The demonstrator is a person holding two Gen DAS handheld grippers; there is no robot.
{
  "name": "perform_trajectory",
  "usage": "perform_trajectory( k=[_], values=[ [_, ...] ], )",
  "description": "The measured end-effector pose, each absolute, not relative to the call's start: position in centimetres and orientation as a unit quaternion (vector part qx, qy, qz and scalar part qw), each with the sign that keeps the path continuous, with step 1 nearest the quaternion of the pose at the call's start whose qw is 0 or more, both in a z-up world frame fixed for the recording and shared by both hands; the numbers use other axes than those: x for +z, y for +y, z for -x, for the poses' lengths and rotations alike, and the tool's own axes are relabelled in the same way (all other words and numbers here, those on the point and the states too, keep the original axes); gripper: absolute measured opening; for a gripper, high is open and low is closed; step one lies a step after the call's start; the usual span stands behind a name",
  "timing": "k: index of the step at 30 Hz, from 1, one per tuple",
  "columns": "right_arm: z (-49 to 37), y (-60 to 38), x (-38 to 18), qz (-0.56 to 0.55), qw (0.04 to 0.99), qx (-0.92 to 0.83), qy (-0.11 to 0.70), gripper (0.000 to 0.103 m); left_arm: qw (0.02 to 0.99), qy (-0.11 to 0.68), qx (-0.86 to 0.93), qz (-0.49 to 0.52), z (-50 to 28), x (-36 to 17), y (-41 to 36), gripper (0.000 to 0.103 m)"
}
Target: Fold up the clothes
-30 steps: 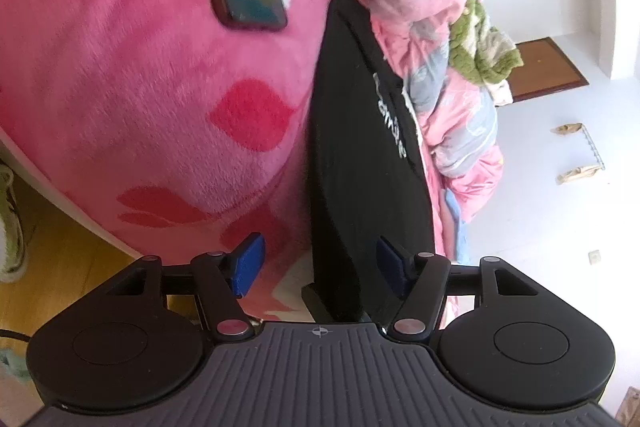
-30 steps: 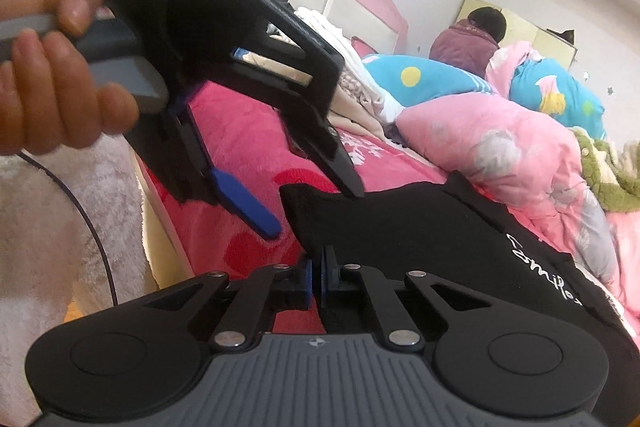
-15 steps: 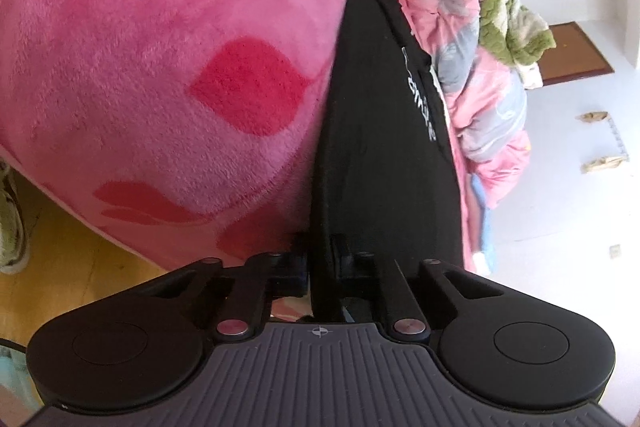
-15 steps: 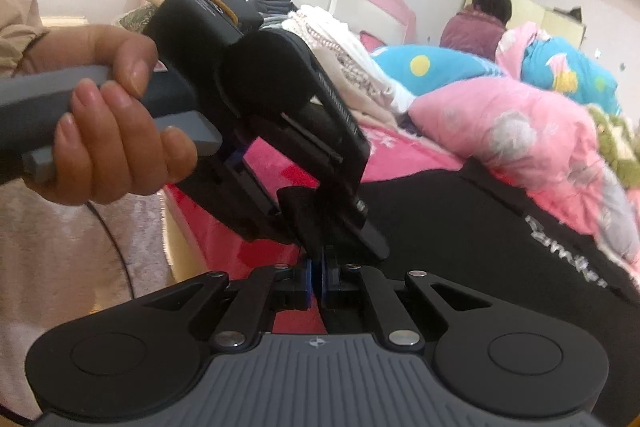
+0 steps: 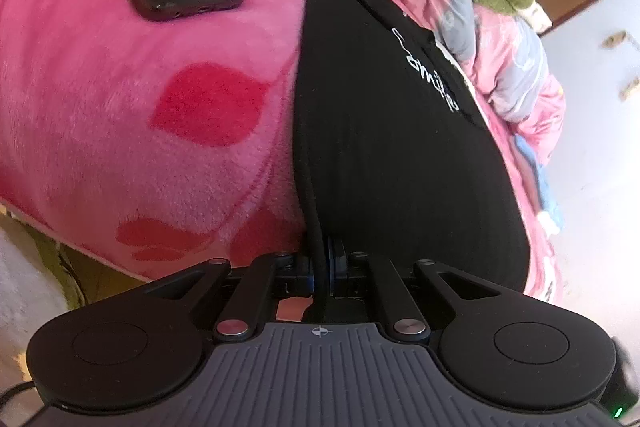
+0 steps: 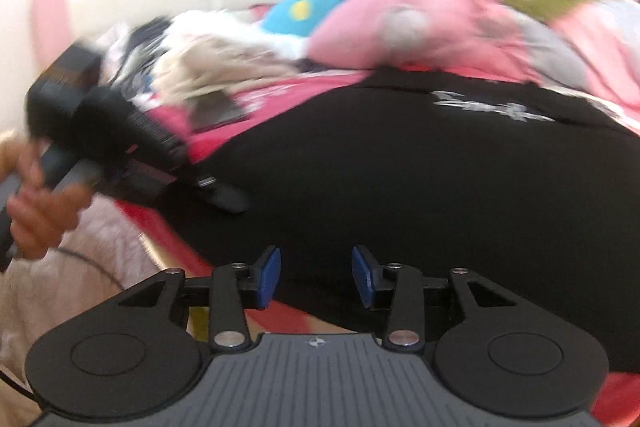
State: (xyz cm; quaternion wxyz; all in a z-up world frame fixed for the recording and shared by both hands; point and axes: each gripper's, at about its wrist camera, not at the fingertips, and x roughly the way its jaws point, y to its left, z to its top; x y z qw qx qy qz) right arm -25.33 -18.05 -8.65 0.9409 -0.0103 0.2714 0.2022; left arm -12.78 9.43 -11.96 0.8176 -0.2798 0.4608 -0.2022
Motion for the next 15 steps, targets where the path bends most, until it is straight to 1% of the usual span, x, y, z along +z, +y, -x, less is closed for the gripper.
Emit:
perform_trajectory(
  k=[2,5,7,10,12,15],
  values=[
    [25.2,-20.2,-8.2,0.012,0.947,0.173,0.272,0.038,0.823,0.459,-0.202,0.266,12.8,-11.8,9.2,0.005],
    [24.7,-24.5,-8.1,0.019,0.952,0.103,0.288,0.038,0.829,0.456,-0.203,0.253,13.0,-11.7,9.0,0.005],
    [24.4,-27.7,-8.3,0.018,0.95,0.057,0.305,0.038,0.831,0.454,-0.204,0.247,13.0,-11.6,8.9,0.005],
    [24.6,-32.2,-8.5,0.052,0.939,-0.034,0.338,0.038,0.834,0.453,-0.206,0.24,13.1,-11.5,8.8,0.005],
    [24.7,-35.4,-8.7,0.04,0.928,-0.096,0.358,0.038,0.835,0.453,-0.207,0.236,13.2,-11.5,8.7,0.005],
    [25.1,-39.5,-8.5,-0.03,0.921,-0.111,0.372,0.038,0.836,0.451,-0.208,0.232,13.3,-11.4,8.7,0.006]
  ],
)
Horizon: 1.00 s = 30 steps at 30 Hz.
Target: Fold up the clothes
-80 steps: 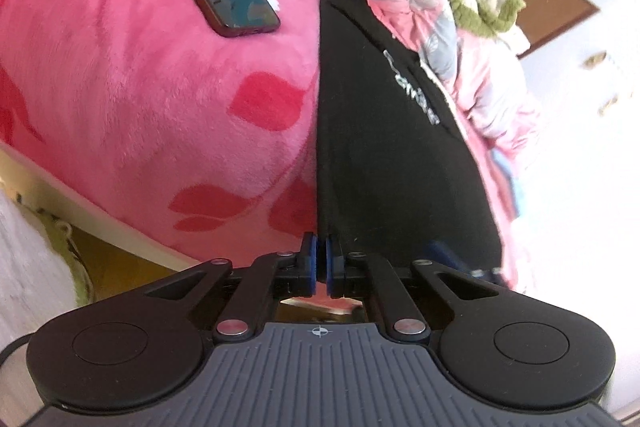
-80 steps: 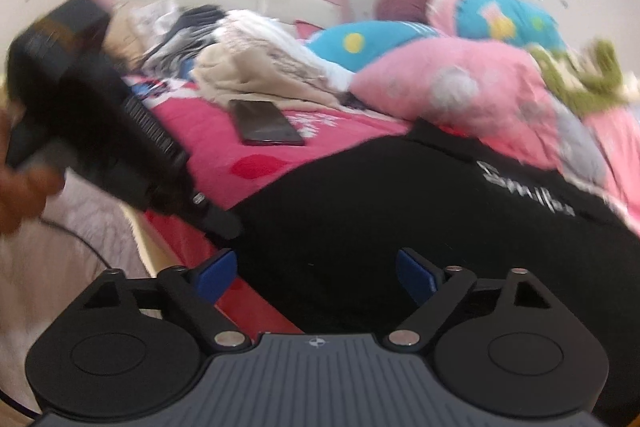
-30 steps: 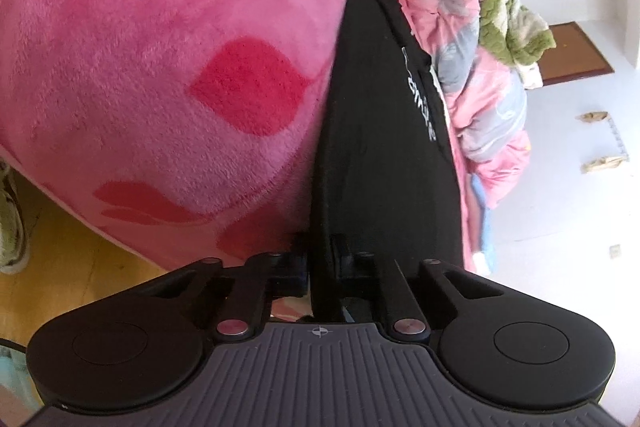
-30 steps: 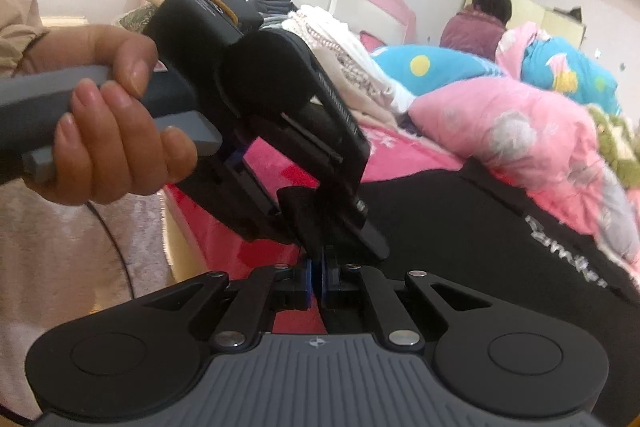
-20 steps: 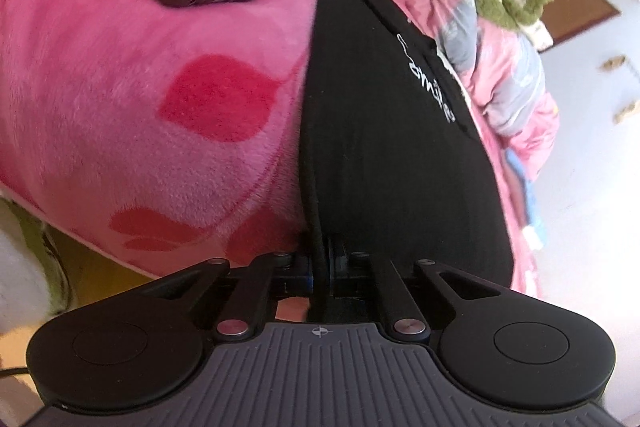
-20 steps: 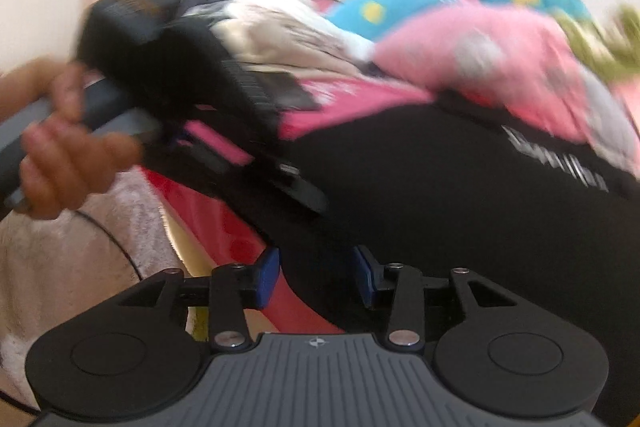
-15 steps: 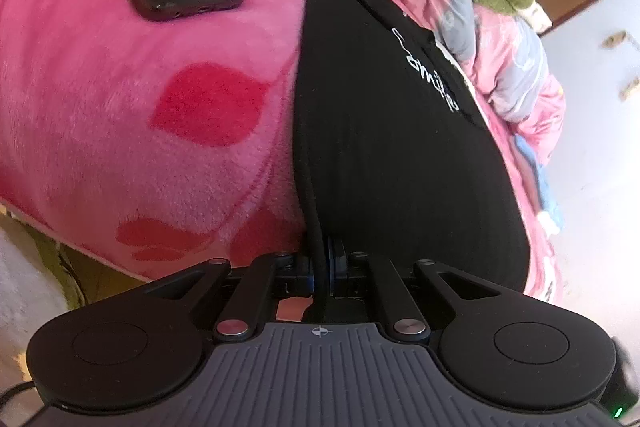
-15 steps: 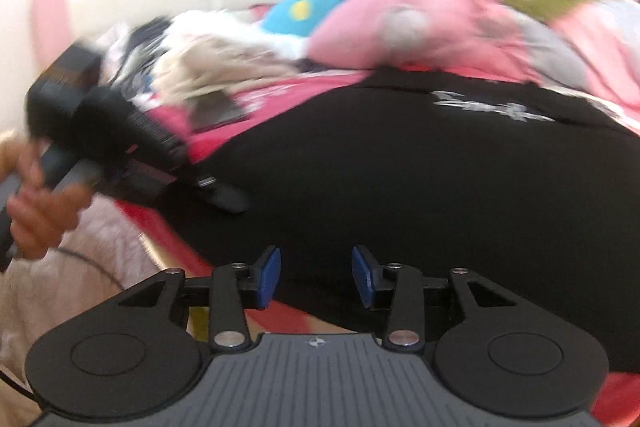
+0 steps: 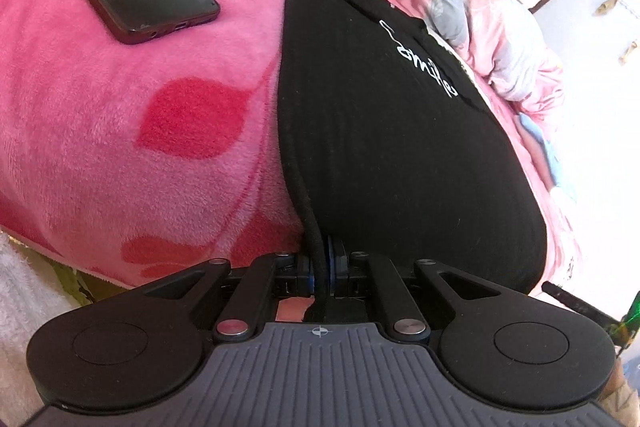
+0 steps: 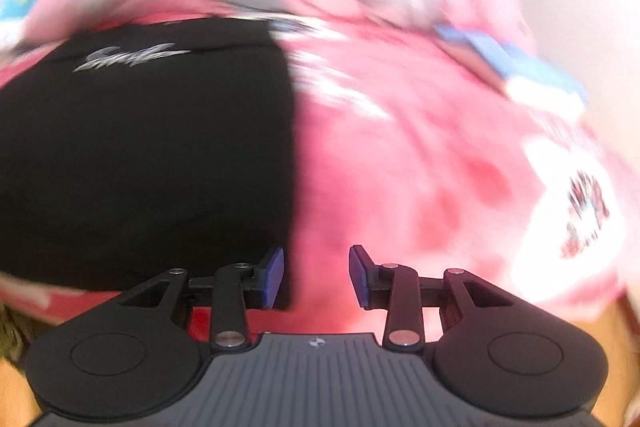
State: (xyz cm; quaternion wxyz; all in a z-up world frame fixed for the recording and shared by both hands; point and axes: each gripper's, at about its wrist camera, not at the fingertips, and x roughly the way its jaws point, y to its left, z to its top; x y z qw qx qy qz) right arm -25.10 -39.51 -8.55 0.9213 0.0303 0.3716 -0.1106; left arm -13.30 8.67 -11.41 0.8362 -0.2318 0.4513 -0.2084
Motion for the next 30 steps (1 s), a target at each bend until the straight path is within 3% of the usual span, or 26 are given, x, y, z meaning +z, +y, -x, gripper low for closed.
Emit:
perform_trajectory(
  k=[3,13,19,30],
  values=[
    [25.2,-40.8,-8.3,-0.075,0.924,-0.051,0.372,0.038,0.838,0.449,-0.209,0.229,13.4,-11.4,8.6,0.006],
    [22.9,-41.8,-10.9,-0.054,0.892,0.047,0.446,0.037,0.843,0.444,-0.212,0.215,13.5,-11.3,8.5,0.006],
    [22.7,-42.3,-11.1,-0.06,0.888,0.053,0.452,0.007,0.85,0.441,-0.212,0.194,13.6,-10.9,7.8,0.006],
    [23.0,-43.3,-11.3,-0.056,0.884,0.026,0.464,0.005,0.853,0.437,-0.214,0.187,13.7,-10.9,7.5,0.006]
  ],
)
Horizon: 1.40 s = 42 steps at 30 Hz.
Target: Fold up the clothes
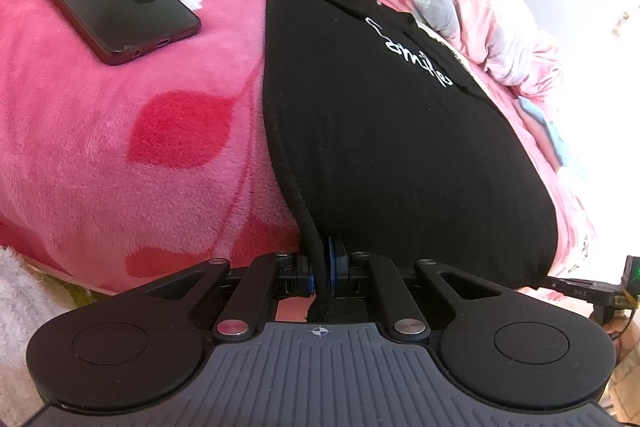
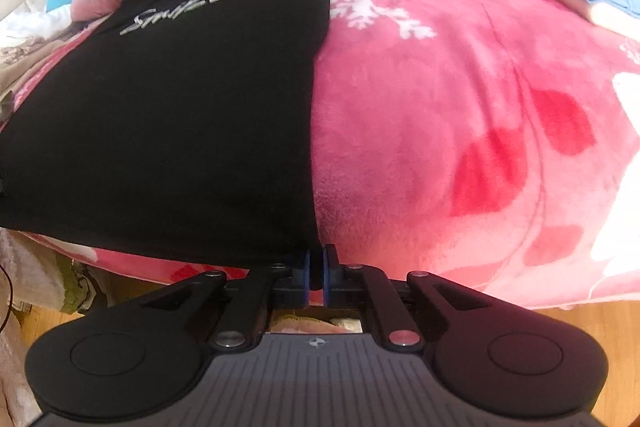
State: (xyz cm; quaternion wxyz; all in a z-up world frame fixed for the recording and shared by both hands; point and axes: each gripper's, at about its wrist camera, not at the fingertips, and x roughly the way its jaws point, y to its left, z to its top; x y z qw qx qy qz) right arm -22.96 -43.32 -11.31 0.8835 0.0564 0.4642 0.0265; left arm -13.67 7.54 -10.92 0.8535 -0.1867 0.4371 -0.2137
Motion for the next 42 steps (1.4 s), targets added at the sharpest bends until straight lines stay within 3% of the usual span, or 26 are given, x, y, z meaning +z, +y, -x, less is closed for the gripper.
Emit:
perform_trajectory(
  k=[5,9,17,22,34,39,42],
  values=[
    [23.5,-43.3,-11.0,-0.052,0.884,0.034,0.463,0.006,0.856,0.434,-0.216,0.18,13.8,-10.9,7.4,0.006],
    [24.5,-43.8,-10.1,-0.042,0.889,0.026,0.456,0.017,0.856,0.434,-0.217,0.18,13.8,-10.9,7.5,0.006],
    [24.5,-45.0,-8.8,-0.062,0.905,0.048,0.419,0.02,0.857,0.436,-0.212,0.178,13.8,-10.8,7.4,0.006],
    [23.4,-45.2,-9.2,-0.074,0.905,0.069,0.414,0.035,0.857,0.437,-0.208,0.177,13.8,-10.8,7.3,0.006],
    [23.2,-46.1,-11.8,-0.124,0.887,0.098,0.435,0.036,0.853,0.445,-0.214,0.171,13.8,-11.1,7.1,0.007],
    [23.0,-46.1,-12.2,-0.128,0.883,0.101,0.441,0.029,0.85,0.449,-0.218,0.168,13.8,-11.2,6.9,0.007],
    [22.9,-45.9,-12.3,-0.123,0.88,0.102,0.447,0.014,0.849,0.451,-0.221,0.167,13.9,-11.3,6.8,0.007]
  ],
)
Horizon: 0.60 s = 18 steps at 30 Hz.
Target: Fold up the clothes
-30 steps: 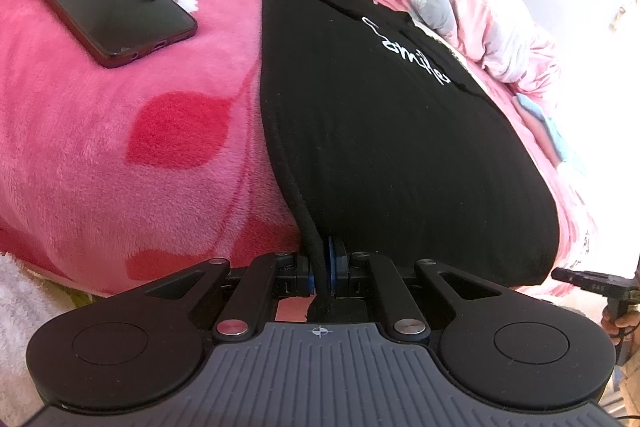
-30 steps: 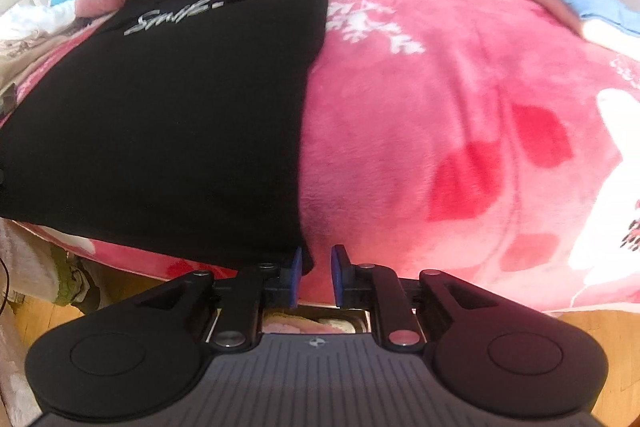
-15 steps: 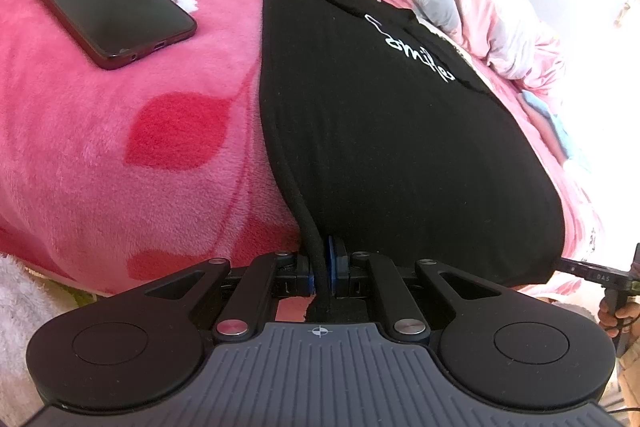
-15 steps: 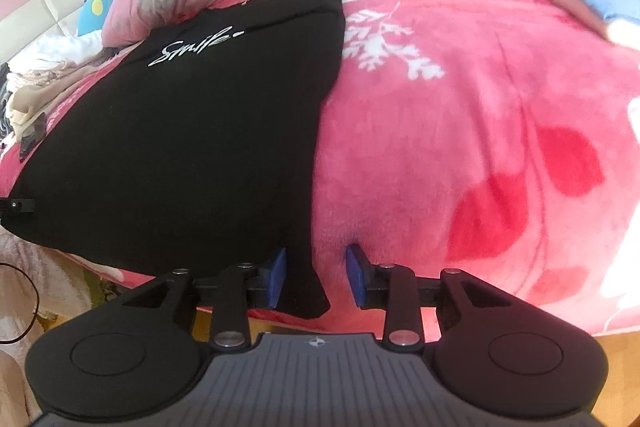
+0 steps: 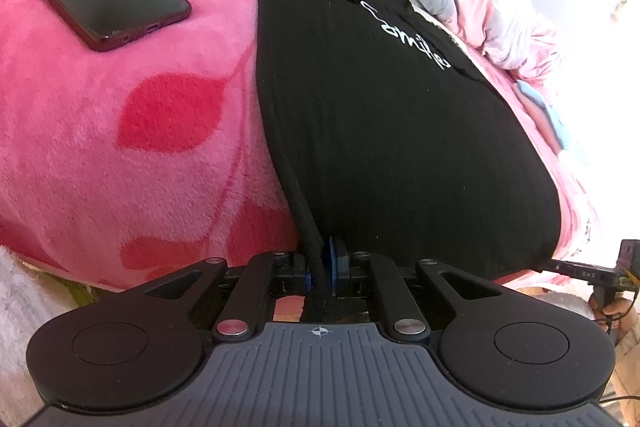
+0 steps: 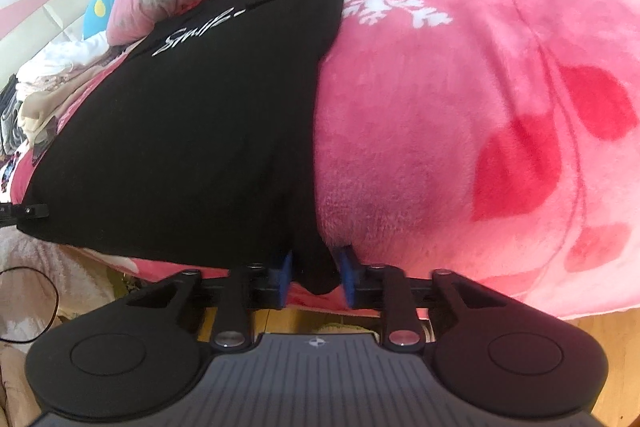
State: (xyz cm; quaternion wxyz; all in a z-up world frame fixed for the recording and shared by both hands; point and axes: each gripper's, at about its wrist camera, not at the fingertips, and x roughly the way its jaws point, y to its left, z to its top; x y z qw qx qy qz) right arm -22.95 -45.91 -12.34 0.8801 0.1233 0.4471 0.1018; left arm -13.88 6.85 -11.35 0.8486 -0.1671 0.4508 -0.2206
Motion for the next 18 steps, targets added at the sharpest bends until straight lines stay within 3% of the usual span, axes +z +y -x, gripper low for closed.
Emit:
perform_trajectory(
  k=[5,18],
  values=[
    [23.4,-45.4,-12.0,-0.109,0.886,0.099,0.439,0.007,0.849,0.451,-0.224,0.161,14.1,-11.4,6.7,0.007],
    [25.9,-44.5,-8.8,-0.129,0.911,0.087,0.381,0.006,0.839,0.426,-0.266,0.209,15.4,-9.6,8.0,0.005]
  ],
)
